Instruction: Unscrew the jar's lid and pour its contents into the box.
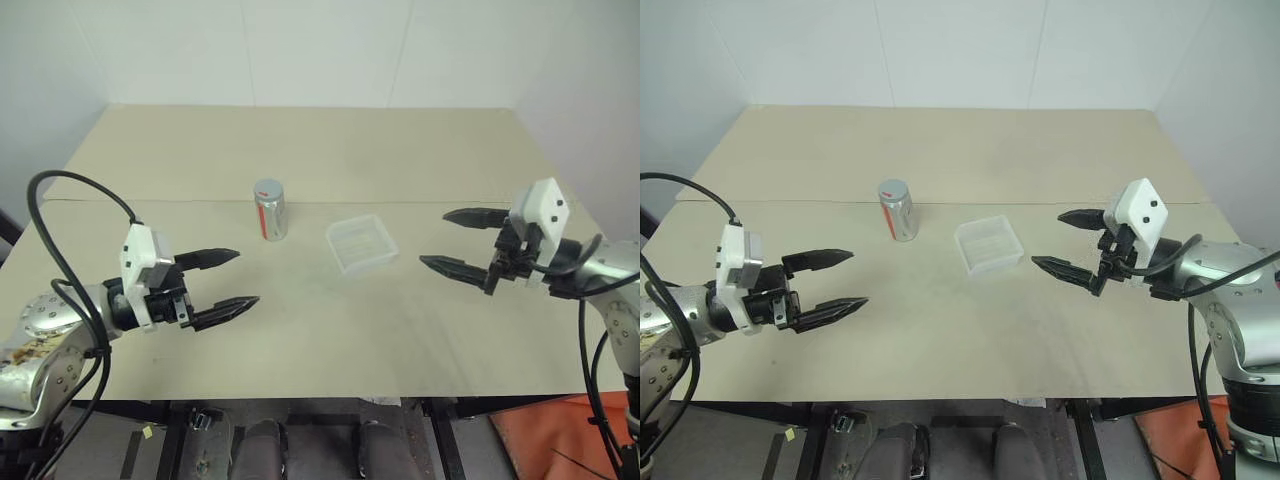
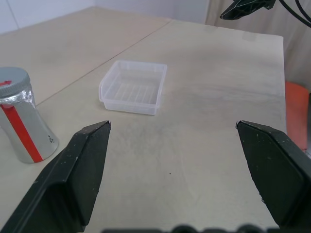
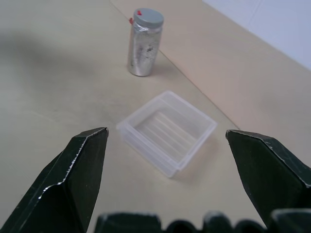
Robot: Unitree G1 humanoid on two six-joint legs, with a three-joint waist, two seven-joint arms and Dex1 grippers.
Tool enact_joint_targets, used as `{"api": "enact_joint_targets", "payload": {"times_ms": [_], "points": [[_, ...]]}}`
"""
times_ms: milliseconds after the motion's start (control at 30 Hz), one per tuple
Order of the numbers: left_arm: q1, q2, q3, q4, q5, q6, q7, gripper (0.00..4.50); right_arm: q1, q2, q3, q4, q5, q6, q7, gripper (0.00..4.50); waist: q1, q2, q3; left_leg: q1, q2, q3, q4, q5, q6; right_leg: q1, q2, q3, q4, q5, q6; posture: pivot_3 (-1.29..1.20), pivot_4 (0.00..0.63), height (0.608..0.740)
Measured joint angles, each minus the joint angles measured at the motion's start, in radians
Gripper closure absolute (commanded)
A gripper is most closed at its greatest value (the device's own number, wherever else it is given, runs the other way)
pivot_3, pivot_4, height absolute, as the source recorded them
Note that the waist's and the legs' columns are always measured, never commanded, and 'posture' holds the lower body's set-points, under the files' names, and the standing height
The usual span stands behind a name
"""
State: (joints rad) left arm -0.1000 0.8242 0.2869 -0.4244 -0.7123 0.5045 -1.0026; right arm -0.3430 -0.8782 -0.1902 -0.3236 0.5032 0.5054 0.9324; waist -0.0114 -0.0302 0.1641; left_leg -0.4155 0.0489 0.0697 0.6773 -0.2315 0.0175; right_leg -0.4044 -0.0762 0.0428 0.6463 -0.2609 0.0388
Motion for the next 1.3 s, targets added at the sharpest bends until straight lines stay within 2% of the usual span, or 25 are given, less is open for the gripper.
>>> {"api": "enact_joint_targets", "payload": {"times_ms": [233, 433, 533, 733, 900, 1067, 1300], "points": [[-0.021, -0.012, -0.027, 0.014, 0.030, -0.003, 0.045, 0.02, -0.001, 0.002, 0.005, -0.001, -0.007, -0.001, -0.006, 0.00, 0.000, 0.000, 0.000, 0.000, 0.000, 0.000, 0.000, 0.000, 0.000, 0.000, 0.000, 0.000, 0.000, 0.000, 0.000, 0.00, 0.150, 0.740], [-0.042, -0.067, -0.072, 0.037, 0.117, -0.013, 0.139, 0.02, -0.006, 0.028, 0.007, -0.022, -0.006, 0.004, -0.030, 0.00, 0.000, 0.000, 0.000, 0.000, 0.000, -0.001, 0.000, 0.000, 0.000, 0.000, 0.000, 0.000, 0.000, 0.000, 0.000, 0.00, 0.150, 0.740], [-0.052, -0.162, -0.088, 0.090, 0.203, -0.068, 0.245, 0.02, -0.005, 0.036, 0.007, -0.033, -0.006, 0.008, -0.040, 0.00, 0.001, 0.000, 0.000, 0.000, 0.000, -0.001, 0.000, 0.000, 0.000, 0.001, 0.000, 0.000, 0.000, 0.000, 0.000, 0.00, 0.150, 0.740], [-0.128, -0.363, -0.145, 0.261, 0.337, -0.175, 0.423, 0.02, -0.007, 0.049, 0.011, -0.043, -0.004, 0.014, -0.051, 0.00, 0.009, 0.000, 0.000, 0.000, -0.001, -0.002, 0.001, 0.000, 0.000, 0.001, 0.000, 0.000, 0.000, 0.000, 0.000, 0.00, 0.150, 0.740], [-0.243, -0.461, -0.185, 0.450, 0.428, -0.308, 0.492, 0.02, -0.029, 0.056, 0.019, -0.050, 0.003, 0.023, -0.062, 0.00, 0.016, 0.000, 0.000, -0.001, -0.001, -0.002, 0.001, 0.000, 0.000, 0.001, 0.000, 0.000, 0.000, 0.000, 0.000, 0.00, 0.150, 0.740], [-0.362, -0.523, -0.191, 0.663, 0.489, -0.444, 0.546, 0.02, -0.030, 0.057, 0.019, -0.062, 0.011, 0.026, -0.069, 0.00, 0.020, 0.000, 0.000, -0.001, -0.002, -0.002, 0.001, 0.000, 0.000, 0.001, 0.000, -0.001, 0.000, 0.001, 0.001, 0.00, 0.150, 0.740], [-0.449, -0.562, -0.204, 0.855, 0.536, -0.546, 0.556, 0.02, -0.028, 0.066, 0.017, -0.084, 0.013, 0.041, -0.114, 0.00, 0.021, -0.001, 0.000, -0.001, -0.002, -0.001, 0.001, 0.000, 0.000, 0.001, 0.000, -0.001, 0.000, 0.001, 0.001, 0.00, 0.150, 0.740]]}}
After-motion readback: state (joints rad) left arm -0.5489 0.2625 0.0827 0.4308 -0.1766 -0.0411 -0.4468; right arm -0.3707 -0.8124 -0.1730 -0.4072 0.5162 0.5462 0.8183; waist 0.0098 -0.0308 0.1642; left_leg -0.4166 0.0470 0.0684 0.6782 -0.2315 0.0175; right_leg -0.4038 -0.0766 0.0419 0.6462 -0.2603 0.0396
